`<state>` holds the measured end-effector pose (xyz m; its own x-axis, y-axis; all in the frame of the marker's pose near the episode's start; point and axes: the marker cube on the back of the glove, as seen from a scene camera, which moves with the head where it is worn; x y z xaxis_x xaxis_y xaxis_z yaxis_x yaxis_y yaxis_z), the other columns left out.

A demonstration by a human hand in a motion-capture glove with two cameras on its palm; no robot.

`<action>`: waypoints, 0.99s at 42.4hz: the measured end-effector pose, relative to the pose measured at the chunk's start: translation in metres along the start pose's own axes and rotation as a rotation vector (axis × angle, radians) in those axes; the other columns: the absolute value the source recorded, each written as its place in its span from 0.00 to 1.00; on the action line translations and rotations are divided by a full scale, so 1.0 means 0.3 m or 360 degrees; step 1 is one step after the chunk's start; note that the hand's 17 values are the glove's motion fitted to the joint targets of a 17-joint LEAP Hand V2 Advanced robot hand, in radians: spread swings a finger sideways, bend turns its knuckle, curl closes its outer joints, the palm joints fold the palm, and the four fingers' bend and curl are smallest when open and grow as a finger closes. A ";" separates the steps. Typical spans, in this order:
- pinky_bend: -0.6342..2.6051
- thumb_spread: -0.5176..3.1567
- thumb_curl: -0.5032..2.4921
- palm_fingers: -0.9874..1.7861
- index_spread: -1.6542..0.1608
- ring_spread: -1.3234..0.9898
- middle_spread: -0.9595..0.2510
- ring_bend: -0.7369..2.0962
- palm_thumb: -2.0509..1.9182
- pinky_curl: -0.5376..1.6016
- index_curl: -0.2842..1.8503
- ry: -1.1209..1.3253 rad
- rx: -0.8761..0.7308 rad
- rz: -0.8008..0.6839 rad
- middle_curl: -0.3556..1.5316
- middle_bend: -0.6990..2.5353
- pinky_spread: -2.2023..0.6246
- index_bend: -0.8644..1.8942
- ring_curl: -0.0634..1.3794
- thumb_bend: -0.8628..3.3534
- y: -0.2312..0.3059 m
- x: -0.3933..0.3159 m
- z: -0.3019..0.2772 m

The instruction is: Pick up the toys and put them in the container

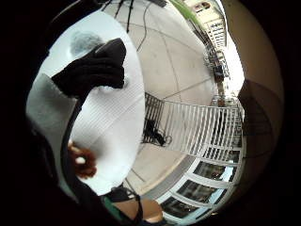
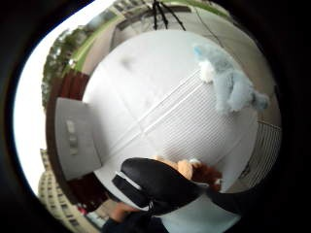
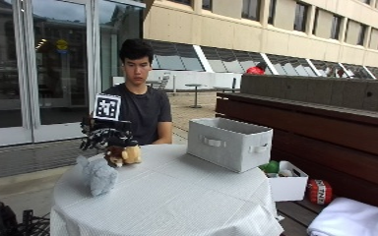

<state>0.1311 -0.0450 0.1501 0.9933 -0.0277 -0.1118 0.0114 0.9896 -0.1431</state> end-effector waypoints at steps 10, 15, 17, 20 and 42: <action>0.77 0.36 0.24 0.36 0.74 0.57 0.78 0.56 0.49 0.49 0.13 -0.0032 -0.0039 0.0038 0.37 0.27 0.77 0.32 0.25 0.18 -0.131 0.053 0.150; 0.77 0.37 0.24 0.36 0.74 0.56 0.77 0.57 0.50 0.49 0.13 -0.0060 -0.0055 0.0072 0.37 0.27 0.77 0.31 0.25 0.19 -0.165 0.072 0.244; 0.77 0.38 0.25 0.36 0.74 0.56 0.77 0.57 0.51 0.49 0.13 -0.0082 -0.0185 0.0125 0.37 0.27 0.77 0.31 0.25 0.20 -0.163 0.073 0.275; 0.77 0.39 0.25 0.37 0.74 0.56 0.76 0.59 0.53 0.49 0.13 -0.0093 -0.0272 0.0178 0.37 0.27 0.77 0.30 0.26 0.21 -0.170 0.074 0.322; 0.53 0.41 0.33 0.70 0.71 0.41 0.56 0.65 0.74 0.38 0.19 -0.0084 -0.0235 0.0227 0.47 0.45 0.76 0.45 0.29 0.31 -0.178 0.067 0.262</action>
<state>0.1596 -0.0873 0.2327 0.9884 0.1224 -0.0900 -0.1427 0.9515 -0.2727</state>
